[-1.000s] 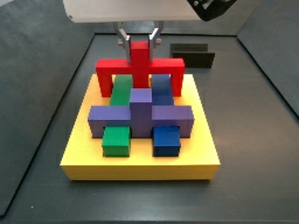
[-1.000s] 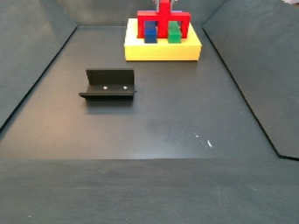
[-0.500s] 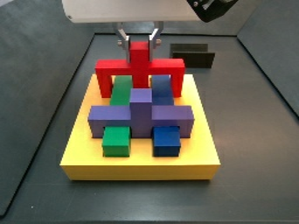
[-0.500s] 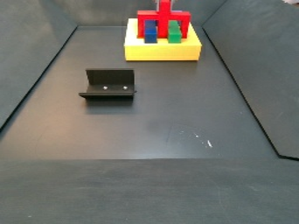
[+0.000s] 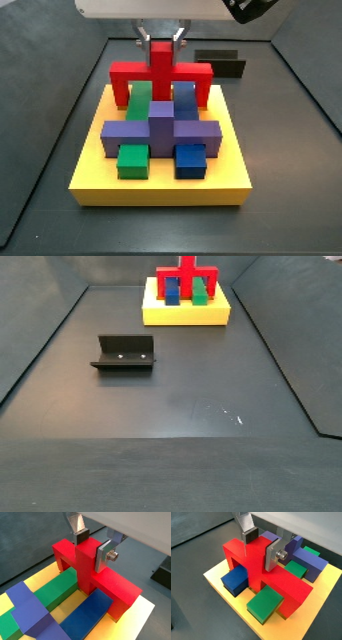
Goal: Pick up the red object. Move up. Move to above the board. Insert the red object.
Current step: Insert the red object.
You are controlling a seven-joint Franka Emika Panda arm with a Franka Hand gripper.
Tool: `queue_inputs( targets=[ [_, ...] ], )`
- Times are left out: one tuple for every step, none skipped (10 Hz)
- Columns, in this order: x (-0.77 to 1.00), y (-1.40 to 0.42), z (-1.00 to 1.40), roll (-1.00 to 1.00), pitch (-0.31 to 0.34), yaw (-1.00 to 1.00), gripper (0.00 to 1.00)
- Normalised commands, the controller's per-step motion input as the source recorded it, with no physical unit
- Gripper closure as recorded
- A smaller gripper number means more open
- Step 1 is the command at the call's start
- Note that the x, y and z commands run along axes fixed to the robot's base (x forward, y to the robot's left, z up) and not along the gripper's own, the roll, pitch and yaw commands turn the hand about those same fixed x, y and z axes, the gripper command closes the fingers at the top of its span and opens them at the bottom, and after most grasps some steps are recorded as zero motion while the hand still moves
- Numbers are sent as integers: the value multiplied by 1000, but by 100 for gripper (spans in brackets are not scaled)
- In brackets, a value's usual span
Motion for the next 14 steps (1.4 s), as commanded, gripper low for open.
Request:
queue_inputs(
  targets=[
    [0,-66,-394,139,-39,0,100],
    [-71,-77,-474,44,-117,0,100],
    [-23,-126,-366,0,-103,0,100],
    [0,-77,-277,0,-67,0,100],
    [89,0,-286,93,0,17,100],
    [340,97,-183,166,67,3,100],
    [260,180,0,134,144,0,100],
    [117,60,20,84,147,0,100],
    [54,0,0,91,100,0,100],
    [0,-6,-371,7,-50,0,100],
    [-26,0,-620,-46,-211,0,100],
    [-6,0,-694,-91,-241,0,100],
    [-29,0,-709,-76,-250,0,100],
    [-20,0,-480,-56,-211,0,100]
  ],
)
